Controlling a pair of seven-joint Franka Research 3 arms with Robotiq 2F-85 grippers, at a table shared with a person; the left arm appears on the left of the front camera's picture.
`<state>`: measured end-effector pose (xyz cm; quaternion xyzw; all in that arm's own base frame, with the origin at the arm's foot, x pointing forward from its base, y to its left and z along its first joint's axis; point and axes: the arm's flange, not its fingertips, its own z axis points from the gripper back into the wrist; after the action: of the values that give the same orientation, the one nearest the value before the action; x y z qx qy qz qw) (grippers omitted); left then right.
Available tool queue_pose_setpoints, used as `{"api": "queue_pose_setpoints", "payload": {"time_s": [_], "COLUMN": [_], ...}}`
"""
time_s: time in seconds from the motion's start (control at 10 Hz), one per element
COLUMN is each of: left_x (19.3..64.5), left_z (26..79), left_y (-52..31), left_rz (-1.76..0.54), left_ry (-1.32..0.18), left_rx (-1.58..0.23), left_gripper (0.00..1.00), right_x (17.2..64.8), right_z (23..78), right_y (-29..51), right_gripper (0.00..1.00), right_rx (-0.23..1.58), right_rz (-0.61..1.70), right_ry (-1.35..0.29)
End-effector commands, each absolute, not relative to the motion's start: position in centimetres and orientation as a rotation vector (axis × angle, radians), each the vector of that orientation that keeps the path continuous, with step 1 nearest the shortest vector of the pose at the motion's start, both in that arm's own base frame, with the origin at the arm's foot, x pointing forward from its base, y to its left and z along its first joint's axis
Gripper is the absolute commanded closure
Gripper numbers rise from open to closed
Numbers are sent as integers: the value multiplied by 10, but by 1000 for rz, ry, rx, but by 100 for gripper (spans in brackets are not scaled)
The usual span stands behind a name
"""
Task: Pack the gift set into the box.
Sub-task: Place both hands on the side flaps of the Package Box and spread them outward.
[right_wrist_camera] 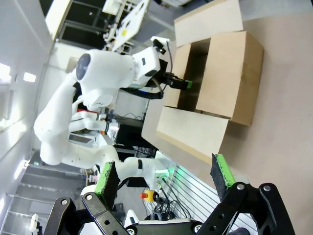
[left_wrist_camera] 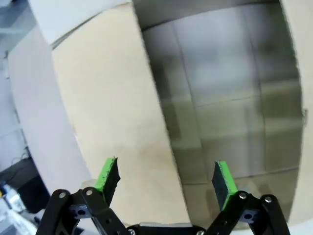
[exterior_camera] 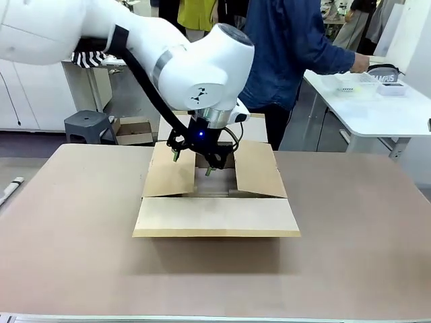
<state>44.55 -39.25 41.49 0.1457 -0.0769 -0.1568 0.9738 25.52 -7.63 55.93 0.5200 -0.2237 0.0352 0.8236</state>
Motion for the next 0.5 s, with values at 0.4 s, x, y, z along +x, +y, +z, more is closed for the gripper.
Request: {"api": "queue_pose_setpoints", "payload": {"time_s": [0.4], "left_x": [455], "left_z": [395], "left_y": [-398], "left_rz": [-222], "left_ry": [-117], "left_rx": [482], "left_gripper": [0], "right_x": [258], "right_z": [561], "right_y": [-74], "right_gripper": [0], "right_rx": [1124], "right_rz": [99], "right_ry": [-501]}}
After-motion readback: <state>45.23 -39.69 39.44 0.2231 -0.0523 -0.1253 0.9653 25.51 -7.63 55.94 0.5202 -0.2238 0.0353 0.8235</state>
